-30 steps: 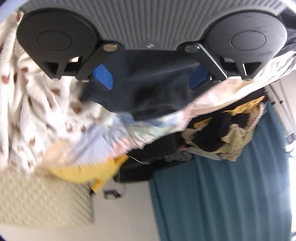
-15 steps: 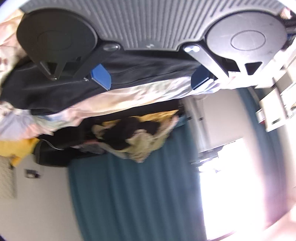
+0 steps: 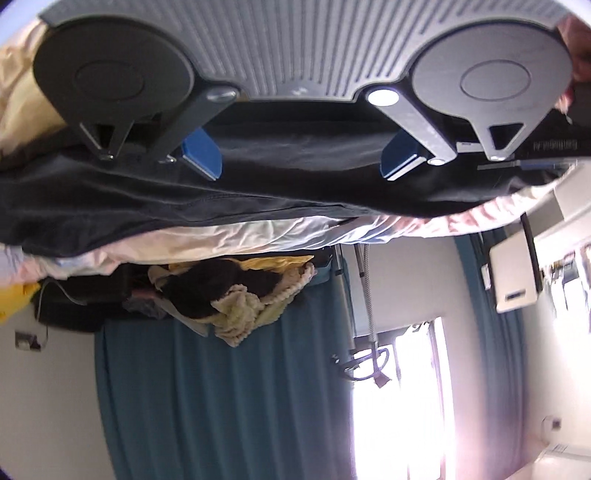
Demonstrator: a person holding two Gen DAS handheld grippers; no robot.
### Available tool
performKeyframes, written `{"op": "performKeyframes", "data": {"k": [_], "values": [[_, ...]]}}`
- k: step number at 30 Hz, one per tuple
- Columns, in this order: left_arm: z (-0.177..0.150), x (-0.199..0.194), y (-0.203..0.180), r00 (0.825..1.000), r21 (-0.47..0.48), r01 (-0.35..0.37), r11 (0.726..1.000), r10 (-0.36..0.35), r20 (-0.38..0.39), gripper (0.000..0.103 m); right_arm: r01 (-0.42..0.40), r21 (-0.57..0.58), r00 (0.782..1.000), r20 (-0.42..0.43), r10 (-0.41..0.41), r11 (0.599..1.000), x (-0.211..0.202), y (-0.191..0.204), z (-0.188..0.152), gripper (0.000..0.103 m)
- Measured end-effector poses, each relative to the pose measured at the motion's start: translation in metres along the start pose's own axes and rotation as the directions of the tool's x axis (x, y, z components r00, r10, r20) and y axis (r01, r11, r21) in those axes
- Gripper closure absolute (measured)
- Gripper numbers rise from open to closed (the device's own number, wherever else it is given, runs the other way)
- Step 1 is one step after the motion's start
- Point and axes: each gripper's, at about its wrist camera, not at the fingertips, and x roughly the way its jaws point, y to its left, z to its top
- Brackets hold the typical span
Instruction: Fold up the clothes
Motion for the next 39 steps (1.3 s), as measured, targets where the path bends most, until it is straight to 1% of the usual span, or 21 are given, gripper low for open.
{"op": "performKeyframes", "data": {"k": [5, 8, 9, 13, 15, 16, 18, 20, 22, 24, 25, 27, 28, 29, 31, 32, 33, 35, 37, 38, 39], "values": [[0.005, 0.001, 0.006, 1.000, -0.010, -0.031, 0.999, 0.031, 0.001, 0.004, -0.003, 0.020, 1.000, 0.002, 0.003, 1.000, 0.005, -0.006, -0.002, 0.009], [0.022, -0.001, 0.015, 0.999, 0.034, -0.034, 0.999, 0.034, 0.003, 0.004, 0.005, 0.042, 1.000, 0.005, -0.006, 0.999, 0.001, -0.010, -0.003, 0.009], [0.032, -0.002, 0.022, 0.999, 0.043, -0.053, 0.998, 0.052, 0.011, 0.004, 0.009, 0.048, 1.000, 0.003, -0.009, 0.999, -0.001, -0.012, -0.004, 0.009], [0.072, 0.006, 0.069, 0.996, -0.015, -0.092, 0.996, 0.092, -0.019, 0.004, -0.004, 0.077, 1.000, -0.007, 0.005, 0.997, 0.000, -0.017, -0.004, 0.009], [0.090, 0.018, 0.103, 0.989, -0.049, -0.142, 0.989, 0.140, -0.051, 0.004, -0.015, 0.099, 1.000, -0.015, 0.017, 0.995, 0.004, -0.018, -0.004, 0.009], [0.097, 0.026, 0.122, 0.985, -0.074, -0.158, 0.985, 0.151, -0.085, 0.004, -0.019, 0.107, 1.000, -0.019, 0.021, 0.994, 0.006, -0.019, -0.005, 0.009], [0.104, 0.049, 0.159, 0.971, -0.141, -0.178, 0.974, 0.150, -0.187, 0.004, -0.027, 0.123, 0.999, -0.026, 0.030, 0.992, 0.011, -0.020, -0.006, 0.009], [0.104, 0.071, 0.191, 0.948, -0.211, -0.226, 0.951, 0.164, -0.274, 0.005, -0.032, 0.148, 0.999, -0.036, 0.037, 0.988, 0.018, -0.024, -0.008, 0.009], [0.098, 0.089, 0.216, 0.924, -0.282, -0.259, 0.924, 0.151, -0.352, 0.005, -0.030, 0.184, 0.998, -0.056, 0.041, 0.982, 0.026, -0.029, -0.011, 0.009], [0.090, 0.105, 0.233, 0.902, -0.346, -0.262, 0.901, 0.101, -0.420, 0.006, -0.021, 0.225, 0.996, -0.077, 0.039, 0.974, 0.034, -0.035, -0.014, 0.009], [0.086, 0.113, 0.239, 0.894, -0.385, -0.250, 0.888, 0.059, -0.445, 0.006, -0.017, 0.252, 0.995, -0.089, 0.041, 0.968, 0.038, -0.039, -0.016, 0.009], [0.078, 0.125, 0.248, 0.882, -0.470, -0.247, 0.848, -0.004, -0.471, 0.006, -0.010, 0.307, 0.993, -0.111, 0.046, 0.952, 0.046, -0.047, -0.019, 0.009], [0.078, 0.130, 0.249, 0.878, -0.482, -0.250, 0.840, -0.014, -0.479, 0.007, -0.013, 0.331, 0.992, -0.113, 0.053, 0.943, 0.049, -0.051, -0.021, 0.009], [0.078, 0.136, 0.249, 0.872, -0.481, -0.261, 0.837, -0.009, -0.490, 0.009, -0.014, 0.347, 0.992, -0.112, 0.056, 0.938, 0.051, -0.053, -0.022, 0.009], [0.081, 0.146, 0.237, 0.845, -0.390, -0.314, 0.866, 0.068, -0.530, 0.019, -0.008, 0.348, 0.992, -0.112, 0.050, 0.938, 0.058, -0.055, -0.026, 0.009], [0.082, 0.150, 0.231, 0.837, -0.346, -0.331, 0.878, 0.104, -0.538, 0.031, 0.003, 0.344, 0.991, -0.127, 0.043, 0.939, 0.063, -0.056, -0.028, 0.009], [0.085, 0.149, 0.222, 0.842, -0.320, -0.337, 0.886, 0.131, -0.523, 0.043, 0.012, 0.342, 0.989, -0.140, 0.039, 0.940, 0.068, -0.056, -0.031, 0.009], [0.094, 0.139, 0.204, 0.855, -0.263, -0.362, 0.894, 0.205, -0.477, 0.046, 0.018, 0.348, 0.988, -0.152, 0.037, 0.937, 0.075, -0.058, -0.036, 0.009], [0.107, 0.124, 0.183, 0.864, -0.176, -0.371, 0.912, 0.269, -0.426, 0.049, 0.038, 0.337, 0.987, -0.162, 0.019, 0.941, 0.078, -0.058, -0.038, 0.009], [0.111, 0.114, 0.172, 0.872, -0.145, -0.368, 0.919, 0.286, -0.397, 0.052, 0.039, 0.334, 0.987, -0.161, 0.016, 0.942, 0.078, -0.058, -0.039, 0.009], [0.113, 0.099, 0.162, 0.890, -0.140, -0.345, 0.928, 0.276, -0.364, 0.056, 0.037, 0.332, 0.988, -0.157, 0.017, 0.943, 0.078, -0.058, -0.039, 0.009]]}}
